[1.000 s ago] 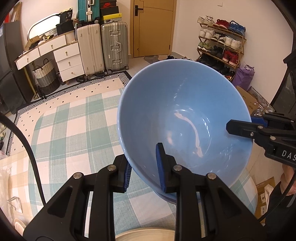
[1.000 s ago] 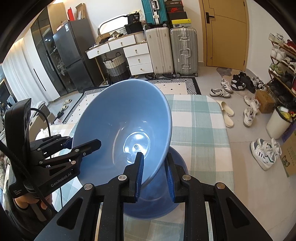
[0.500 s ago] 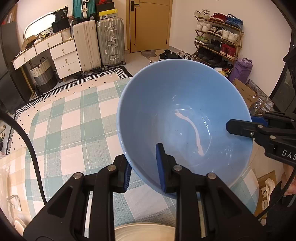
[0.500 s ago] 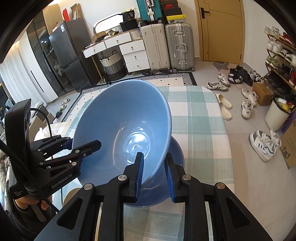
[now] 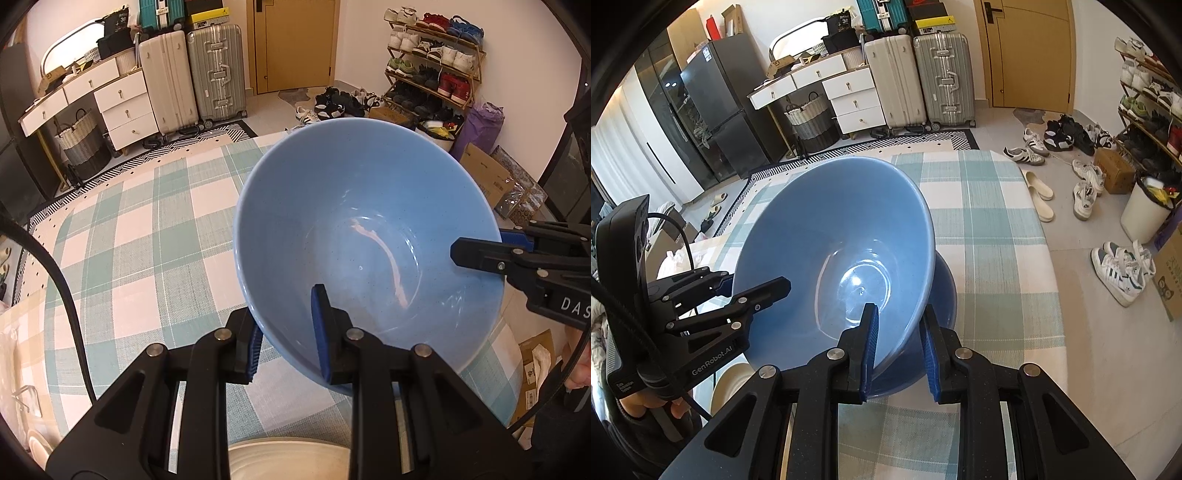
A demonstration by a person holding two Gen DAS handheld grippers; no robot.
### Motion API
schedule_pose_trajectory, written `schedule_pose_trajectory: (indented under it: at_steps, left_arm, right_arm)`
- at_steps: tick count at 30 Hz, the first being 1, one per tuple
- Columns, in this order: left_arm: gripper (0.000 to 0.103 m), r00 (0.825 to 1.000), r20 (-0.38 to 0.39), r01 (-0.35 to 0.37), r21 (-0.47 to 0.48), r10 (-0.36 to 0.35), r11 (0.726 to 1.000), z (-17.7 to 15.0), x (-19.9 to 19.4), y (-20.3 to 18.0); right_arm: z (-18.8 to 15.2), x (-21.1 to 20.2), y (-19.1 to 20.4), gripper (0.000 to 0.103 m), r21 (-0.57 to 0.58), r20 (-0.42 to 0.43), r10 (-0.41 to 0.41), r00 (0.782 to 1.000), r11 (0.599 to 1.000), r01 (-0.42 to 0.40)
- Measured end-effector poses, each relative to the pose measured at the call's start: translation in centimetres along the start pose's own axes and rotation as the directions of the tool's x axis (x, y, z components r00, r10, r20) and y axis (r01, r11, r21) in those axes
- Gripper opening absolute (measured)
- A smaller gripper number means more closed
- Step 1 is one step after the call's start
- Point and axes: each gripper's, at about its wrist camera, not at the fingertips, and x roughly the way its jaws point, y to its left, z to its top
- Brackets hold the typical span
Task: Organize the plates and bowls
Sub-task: 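Carry the nested bowls with both grippers and lower them into the third bowl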
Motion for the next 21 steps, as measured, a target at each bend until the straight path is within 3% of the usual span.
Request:
schedule_pose_trajectory:
  at_steps: [21]
  left_arm:
    - [0.021, 0.999, -0.048, 0.008, 0.016, -0.007, 1.0, -0.9, 3.4, 0.8]
  right_arm:
    - [-0.6, 2.5, -1.1, 0.023, 0.022, -0.045, -0.025, 0.999, 0.999, 0.026]
